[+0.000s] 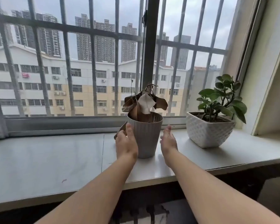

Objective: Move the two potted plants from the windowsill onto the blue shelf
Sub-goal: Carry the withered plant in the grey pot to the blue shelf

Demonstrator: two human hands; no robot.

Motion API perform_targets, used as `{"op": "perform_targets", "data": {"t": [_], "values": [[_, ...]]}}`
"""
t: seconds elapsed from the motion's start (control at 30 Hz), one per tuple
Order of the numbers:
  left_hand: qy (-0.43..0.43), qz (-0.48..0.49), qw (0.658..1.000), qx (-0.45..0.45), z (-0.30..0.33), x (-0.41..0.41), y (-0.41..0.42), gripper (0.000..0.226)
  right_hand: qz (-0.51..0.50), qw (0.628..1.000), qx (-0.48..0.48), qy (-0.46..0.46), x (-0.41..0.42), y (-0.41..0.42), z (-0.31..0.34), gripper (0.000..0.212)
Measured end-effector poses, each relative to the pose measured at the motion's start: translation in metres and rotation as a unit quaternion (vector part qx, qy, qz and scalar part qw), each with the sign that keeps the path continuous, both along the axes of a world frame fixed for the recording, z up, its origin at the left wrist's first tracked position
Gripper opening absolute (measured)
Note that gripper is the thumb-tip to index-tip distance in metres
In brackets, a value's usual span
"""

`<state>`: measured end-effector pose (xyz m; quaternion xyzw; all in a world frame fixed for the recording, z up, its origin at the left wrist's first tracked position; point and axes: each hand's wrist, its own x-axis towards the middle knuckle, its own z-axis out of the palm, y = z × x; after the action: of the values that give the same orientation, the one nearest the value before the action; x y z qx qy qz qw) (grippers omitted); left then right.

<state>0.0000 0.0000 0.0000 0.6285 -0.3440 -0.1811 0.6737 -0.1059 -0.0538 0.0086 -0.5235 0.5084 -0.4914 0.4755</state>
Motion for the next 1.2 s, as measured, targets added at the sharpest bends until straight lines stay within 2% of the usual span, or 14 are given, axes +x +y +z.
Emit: {"op": "perform_targets", "data": {"t": [0.1,0.3,0.43,0.6,0.83,1.07,1.2], "values": [[0.068,-0.007,0.998,-0.004,-0.006,0.006,-0.010,0.073,-0.009,0.999,0.025,-0.044,0.008,-0.011,-0.005,0.071],[0.134,-0.002,0.991,-0.008,-0.015,0.007,-0.032,0.071,-0.084,0.993,0.043,-0.072,0.020,-0.026,-0.018,0.073],[0.132,0.008,0.991,0.018,-0.017,0.005,-0.044,0.071,-0.092,0.993,0.026,-0.075,0.029,-0.032,-0.023,0.070],[0.148,0.024,0.989,0.003,-0.015,0.001,-0.050,0.067,-0.091,0.991,0.037,-0.095,0.033,-0.036,-0.022,0.069],[0.181,0.007,0.982,-0.054,-0.003,-0.006,-0.052,0.062,-0.029,0.972,0.051,-0.226,0.036,-0.033,-0.009,0.063],[0.222,0.013,0.973,-0.063,0.018,-0.015,-0.050,0.066,-0.050,0.972,0.042,-0.226,0.026,-0.024,0.014,0.048],[0.237,0.009,0.969,-0.073,0.038,-0.021,-0.044,0.059,-0.036,0.970,0.033,-0.238,0.021,-0.018,0.034,0.047]]}}
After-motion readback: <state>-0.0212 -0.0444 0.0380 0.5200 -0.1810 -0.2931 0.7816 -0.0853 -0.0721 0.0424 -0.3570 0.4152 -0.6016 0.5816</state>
